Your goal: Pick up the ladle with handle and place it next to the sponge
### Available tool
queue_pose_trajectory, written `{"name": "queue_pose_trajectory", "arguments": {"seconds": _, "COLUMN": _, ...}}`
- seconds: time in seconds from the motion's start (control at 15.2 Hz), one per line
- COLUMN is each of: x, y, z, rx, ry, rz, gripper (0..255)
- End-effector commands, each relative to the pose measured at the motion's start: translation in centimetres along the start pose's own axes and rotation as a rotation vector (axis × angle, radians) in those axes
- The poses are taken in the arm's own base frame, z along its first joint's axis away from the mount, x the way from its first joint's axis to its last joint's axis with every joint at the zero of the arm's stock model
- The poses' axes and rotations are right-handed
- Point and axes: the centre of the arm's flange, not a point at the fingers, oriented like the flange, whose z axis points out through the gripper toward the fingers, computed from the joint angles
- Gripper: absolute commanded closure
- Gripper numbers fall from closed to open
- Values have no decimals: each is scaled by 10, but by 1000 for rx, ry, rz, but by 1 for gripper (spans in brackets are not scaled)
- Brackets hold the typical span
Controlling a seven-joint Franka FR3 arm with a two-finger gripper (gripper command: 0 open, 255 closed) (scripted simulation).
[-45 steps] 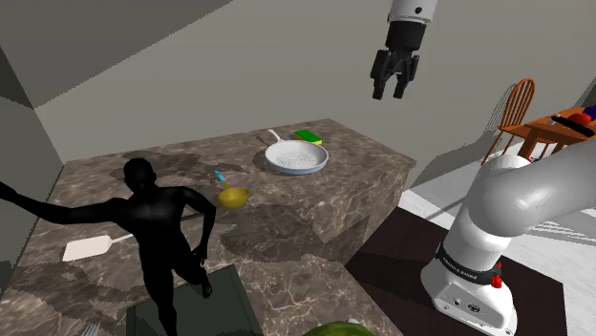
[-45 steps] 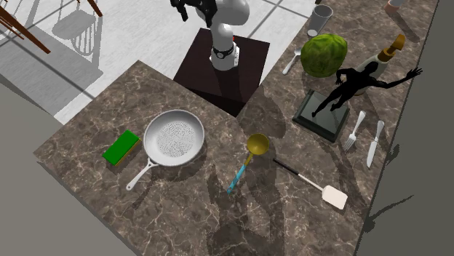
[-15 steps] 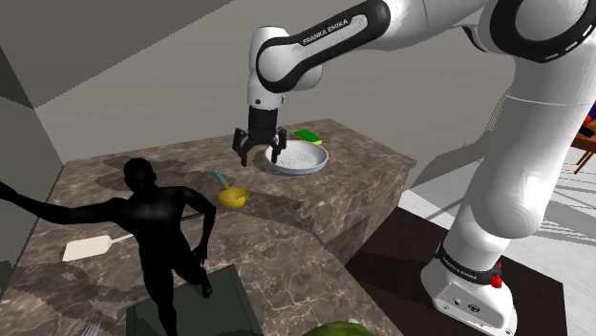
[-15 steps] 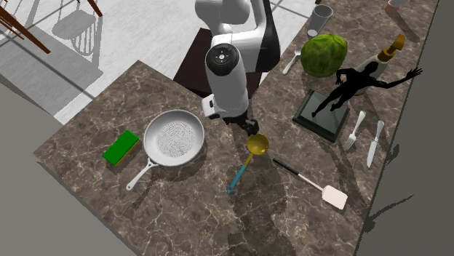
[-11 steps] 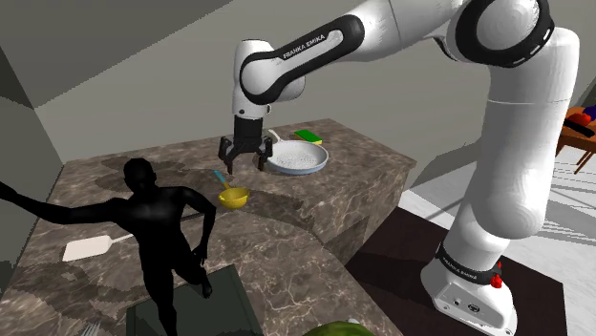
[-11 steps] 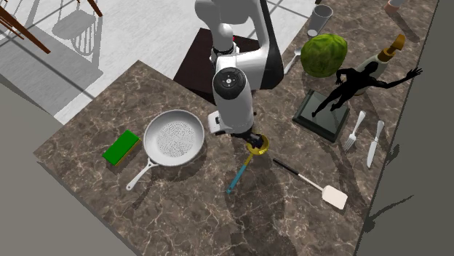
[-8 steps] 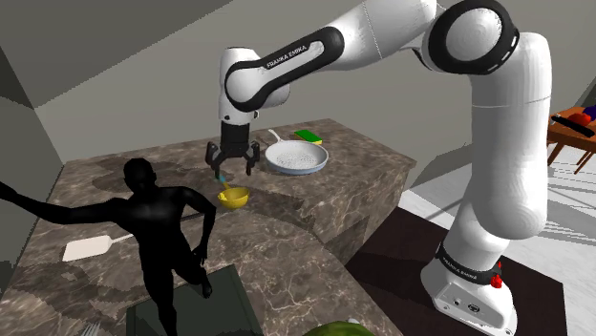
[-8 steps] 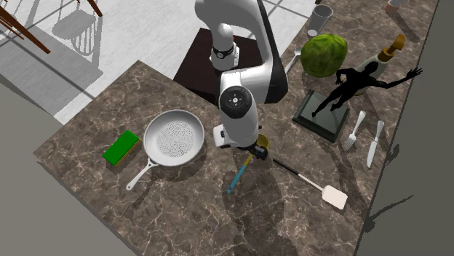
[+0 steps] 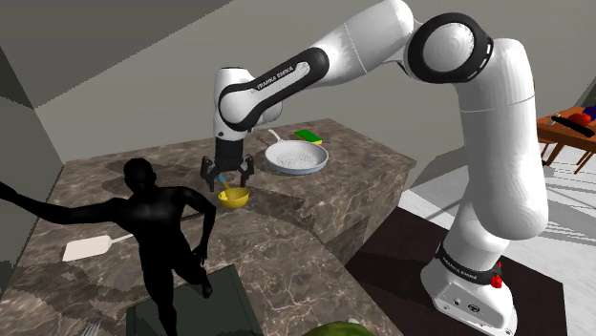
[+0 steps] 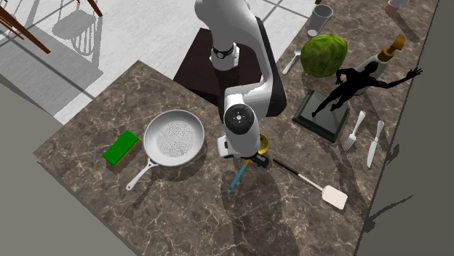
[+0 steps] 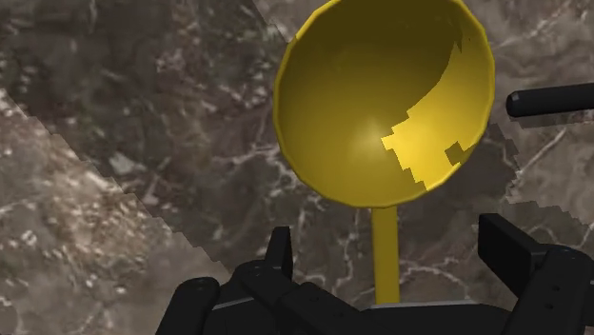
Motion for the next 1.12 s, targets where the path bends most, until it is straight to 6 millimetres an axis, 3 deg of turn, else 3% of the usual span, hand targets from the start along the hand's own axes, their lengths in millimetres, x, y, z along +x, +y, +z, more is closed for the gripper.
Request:
{"name": "queue_pose_trajectory", "arguments": {"seconds": 0.0, "x": 0, "y": 0, "z": 9, "rx": 0, "ry": 0, "rz": 0, "gripper": 0}}
{"name": "queue_pose_trajectory", "arguments": {"seconds": 0.46, "x": 0, "y": 0, "z": 9, "rx": 0, "ry": 0, "rz": 0, "gripper": 0}}
{"name": "queue_pose_trajectory", "arguments": {"seconds": 0.53, "x": 0, "y": 0, "z": 9, "rx": 0, "ry": 0, "rz": 0, "gripper": 255}}
{"name": "queue_pose_trajectory", "arguments": {"seconds": 1.06, "x": 0, "y": -1, "z": 9, "rx": 0, "ry": 0, "rz": 0, "gripper": 255}}
